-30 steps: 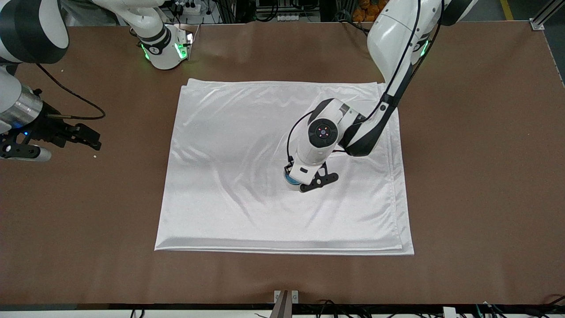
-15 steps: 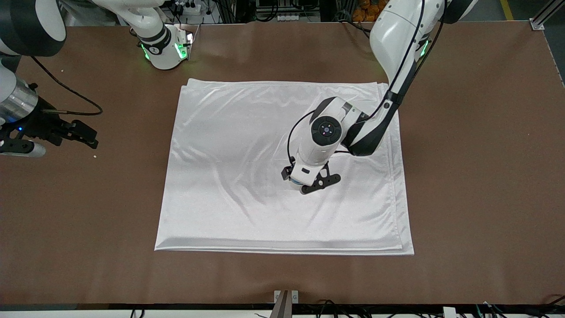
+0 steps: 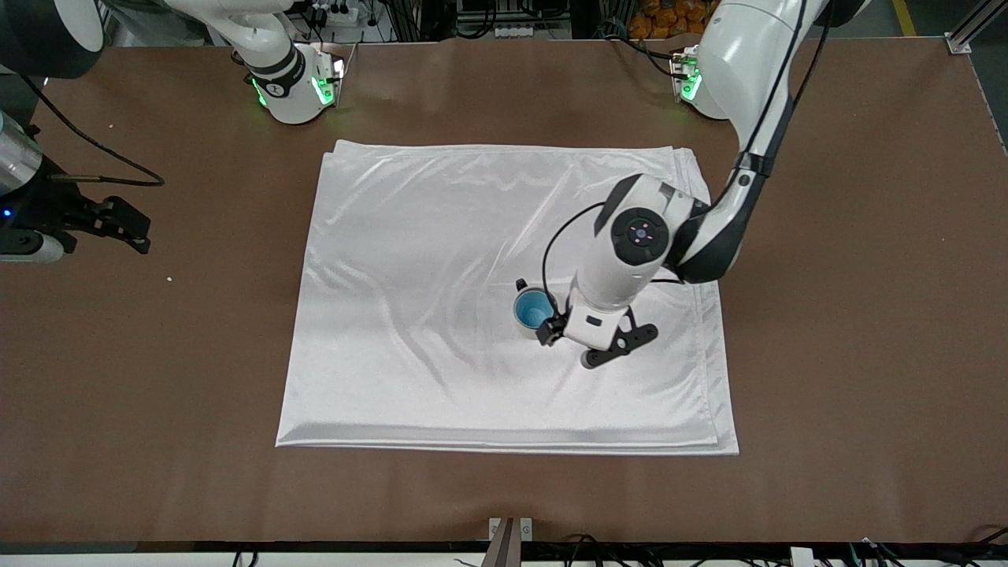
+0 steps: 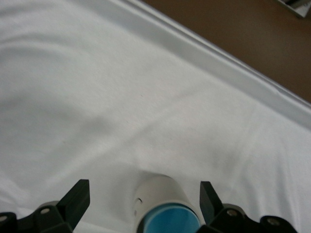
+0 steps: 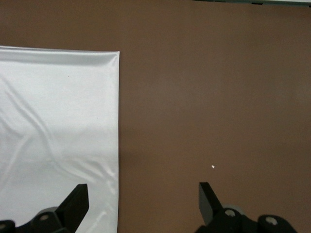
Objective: Place blue cup into white mug on cloth
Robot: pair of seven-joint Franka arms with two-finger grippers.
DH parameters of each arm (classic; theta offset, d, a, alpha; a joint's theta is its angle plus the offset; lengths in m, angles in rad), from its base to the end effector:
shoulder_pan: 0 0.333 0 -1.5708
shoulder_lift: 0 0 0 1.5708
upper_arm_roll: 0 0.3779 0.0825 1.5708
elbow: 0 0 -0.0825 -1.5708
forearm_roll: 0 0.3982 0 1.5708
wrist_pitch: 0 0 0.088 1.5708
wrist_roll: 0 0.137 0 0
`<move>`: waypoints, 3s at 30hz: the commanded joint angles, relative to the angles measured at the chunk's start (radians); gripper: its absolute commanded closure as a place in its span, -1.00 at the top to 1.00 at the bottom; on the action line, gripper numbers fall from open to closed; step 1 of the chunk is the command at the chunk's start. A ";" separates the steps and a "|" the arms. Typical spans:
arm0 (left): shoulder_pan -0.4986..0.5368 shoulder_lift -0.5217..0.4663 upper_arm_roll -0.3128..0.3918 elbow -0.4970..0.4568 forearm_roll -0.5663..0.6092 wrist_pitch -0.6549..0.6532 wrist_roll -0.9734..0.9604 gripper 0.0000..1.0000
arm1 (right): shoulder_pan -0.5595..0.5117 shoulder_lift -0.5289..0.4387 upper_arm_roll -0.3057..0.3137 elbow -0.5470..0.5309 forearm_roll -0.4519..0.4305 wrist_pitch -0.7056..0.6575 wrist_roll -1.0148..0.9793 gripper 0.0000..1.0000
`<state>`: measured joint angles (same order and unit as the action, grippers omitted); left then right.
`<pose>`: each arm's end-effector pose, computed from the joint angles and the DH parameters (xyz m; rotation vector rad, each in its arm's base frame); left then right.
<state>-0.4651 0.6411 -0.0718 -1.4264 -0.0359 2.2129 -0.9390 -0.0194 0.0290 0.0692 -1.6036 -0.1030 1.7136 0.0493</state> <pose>0.6825 -0.3948 0.3476 2.9166 0.6505 0.0899 0.5947 0.0163 0.6373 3.0424 0.0166 0.1308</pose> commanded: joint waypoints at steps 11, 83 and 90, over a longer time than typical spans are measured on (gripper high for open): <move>0.246 -0.092 -0.003 -0.019 0.045 -0.151 0.337 1.00 | -0.040 -0.027 0.006 0.047 0.094 -0.137 -0.016 1.00; 0.517 -0.781 0.017 -0.284 0.071 -0.648 1.002 1.00 | -0.028 -0.077 0.015 -0.036 0.115 -0.175 -0.020 1.00; 0.517 -0.781 0.015 -0.276 0.062 -0.648 0.997 1.00 | -0.028 -0.077 0.014 -0.036 0.115 -0.175 -0.020 1.00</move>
<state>0.0526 -0.1136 -0.0514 -1.6862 0.0195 1.5711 0.0754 -0.0485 -0.0170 0.0837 -1.6097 0.0153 1.5262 0.0399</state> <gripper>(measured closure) 0.000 0.000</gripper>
